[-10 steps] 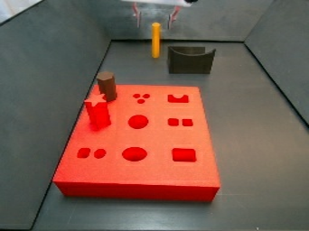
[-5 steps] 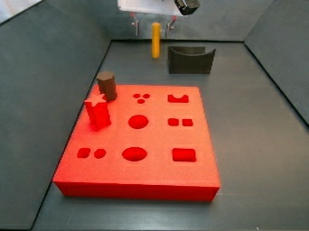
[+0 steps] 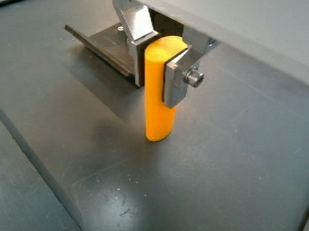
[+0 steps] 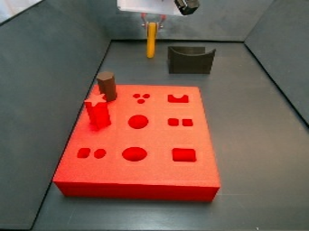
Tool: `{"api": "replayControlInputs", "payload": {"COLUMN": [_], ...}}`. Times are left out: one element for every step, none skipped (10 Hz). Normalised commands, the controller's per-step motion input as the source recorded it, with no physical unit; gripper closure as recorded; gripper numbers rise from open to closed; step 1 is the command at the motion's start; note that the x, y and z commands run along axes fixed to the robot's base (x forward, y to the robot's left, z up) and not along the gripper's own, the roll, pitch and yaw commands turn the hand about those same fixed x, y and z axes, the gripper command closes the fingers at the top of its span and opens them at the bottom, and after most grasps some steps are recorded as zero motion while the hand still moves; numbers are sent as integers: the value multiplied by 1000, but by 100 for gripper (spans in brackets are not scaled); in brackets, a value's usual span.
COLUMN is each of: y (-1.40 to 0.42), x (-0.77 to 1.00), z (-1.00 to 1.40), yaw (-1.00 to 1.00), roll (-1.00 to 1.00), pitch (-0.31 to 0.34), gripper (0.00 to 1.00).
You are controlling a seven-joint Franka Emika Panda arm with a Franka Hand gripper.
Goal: Pick up the oval object. Move up. Move to above the board. Insert the oval object.
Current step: Pick up the oval object.
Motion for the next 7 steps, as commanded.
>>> {"api": "replayControlInputs", "payload": {"y": [0, 0, 0, 0, 0, 0, 0], "x": [0, 0, 0, 0, 0, 0, 0], "z": [0, 0, 0, 0, 0, 0, 0], "yaw": [0, 0, 0, 0, 0, 0, 0], "roll": [0, 0, 0, 0, 0, 0, 0], "pitch": [0, 0, 0, 0, 0, 0, 0], "gripper": [100, 100, 100, 100, 100, 100, 100]}}
